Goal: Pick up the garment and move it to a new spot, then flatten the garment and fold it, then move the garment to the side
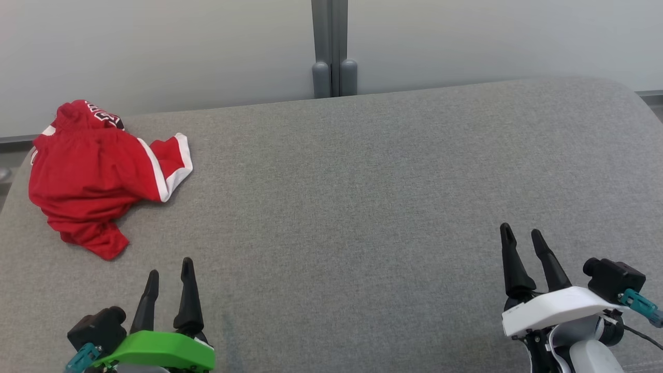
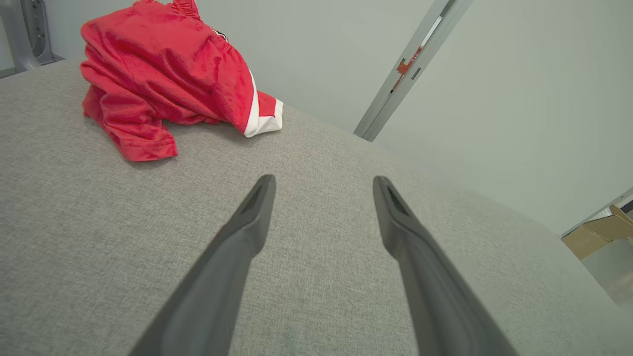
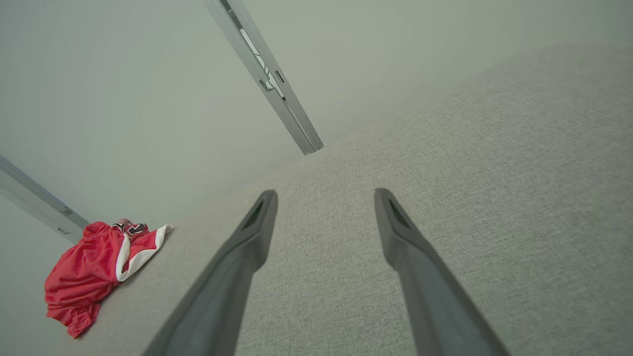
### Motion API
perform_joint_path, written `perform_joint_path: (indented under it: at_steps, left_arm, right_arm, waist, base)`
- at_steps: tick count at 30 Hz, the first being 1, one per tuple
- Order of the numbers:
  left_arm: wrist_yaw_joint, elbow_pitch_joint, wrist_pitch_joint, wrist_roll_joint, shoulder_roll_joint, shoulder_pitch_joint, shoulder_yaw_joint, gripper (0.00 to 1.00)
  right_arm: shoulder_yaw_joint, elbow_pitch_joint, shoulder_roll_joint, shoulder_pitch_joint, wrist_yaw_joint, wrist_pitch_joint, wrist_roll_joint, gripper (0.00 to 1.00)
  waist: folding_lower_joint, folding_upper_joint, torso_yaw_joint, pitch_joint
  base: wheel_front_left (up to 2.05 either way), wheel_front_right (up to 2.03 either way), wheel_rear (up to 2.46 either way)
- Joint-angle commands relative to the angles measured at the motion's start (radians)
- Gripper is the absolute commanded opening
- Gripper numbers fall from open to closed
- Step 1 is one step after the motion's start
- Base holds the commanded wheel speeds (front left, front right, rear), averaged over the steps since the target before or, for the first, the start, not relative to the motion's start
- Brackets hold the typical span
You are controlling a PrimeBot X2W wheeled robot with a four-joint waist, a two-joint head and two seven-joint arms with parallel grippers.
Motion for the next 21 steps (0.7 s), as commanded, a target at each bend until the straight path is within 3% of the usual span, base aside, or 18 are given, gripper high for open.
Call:
perform_joint_path:
  at_steps: [1,21]
  left_arm:
    - [0.005,-0.003,-0.010,0.024,0.008,0.008,-0.003,1.00]
    - [0.018,0.016,-0.058,0.191,0.010,0.024,-0.004,1.00]
  right_arm:
    - [0.002,-0.005,-0.005,0.000,0.000,-0.011,-0.031,1.00]
    - [0.014,0.000,-0.007,0.007,0.000,-0.059,-0.228,1.00]
  waist:
    - [0.0000,0.0000,0.000,0.000]
    - [0.0000,0.0000,0.002,-0.001]
  base:
    - [0.00,0.00,0.00]
    - [0.00,0.00,0.00]
